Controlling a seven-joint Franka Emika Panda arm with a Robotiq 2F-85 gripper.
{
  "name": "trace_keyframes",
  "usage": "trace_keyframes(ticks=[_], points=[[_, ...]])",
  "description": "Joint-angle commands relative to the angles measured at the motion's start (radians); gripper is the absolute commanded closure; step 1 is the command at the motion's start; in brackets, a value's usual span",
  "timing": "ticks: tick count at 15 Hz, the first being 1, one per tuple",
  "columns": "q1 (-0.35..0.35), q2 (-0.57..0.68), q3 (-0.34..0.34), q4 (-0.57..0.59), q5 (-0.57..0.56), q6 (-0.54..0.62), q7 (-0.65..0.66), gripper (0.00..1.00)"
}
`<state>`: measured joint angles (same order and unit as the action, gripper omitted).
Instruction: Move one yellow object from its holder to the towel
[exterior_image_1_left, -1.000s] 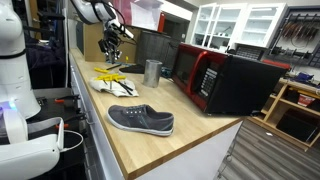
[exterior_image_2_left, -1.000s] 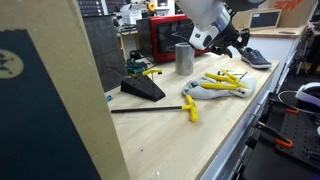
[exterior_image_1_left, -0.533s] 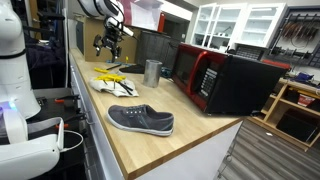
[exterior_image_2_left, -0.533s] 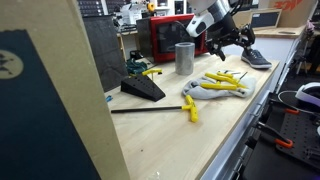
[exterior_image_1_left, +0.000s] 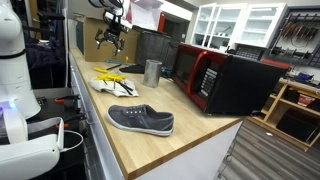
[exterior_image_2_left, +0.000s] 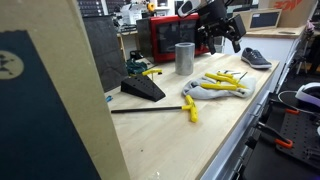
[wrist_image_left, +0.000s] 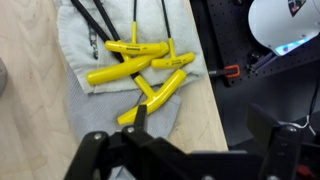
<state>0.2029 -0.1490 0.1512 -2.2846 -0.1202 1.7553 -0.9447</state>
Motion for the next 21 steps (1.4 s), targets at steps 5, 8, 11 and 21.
trace_keyframes(ticks=[5, 8, 11, 21], points=[[-0.016, 0.05, -0.003, 0.051, 0.051, 0.133, 0.356, 0.0], [-0.024, 0.059, -0.005, 0.071, 0.056, 0.159, 0.493, 0.0], [-0.032, 0.06, -0.005, 0.093, 0.056, 0.168, 0.636, 0.0], [-0.054, 0.115, -0.001, 0.152, 0.048, 0.282, 1.148, 0.0]])
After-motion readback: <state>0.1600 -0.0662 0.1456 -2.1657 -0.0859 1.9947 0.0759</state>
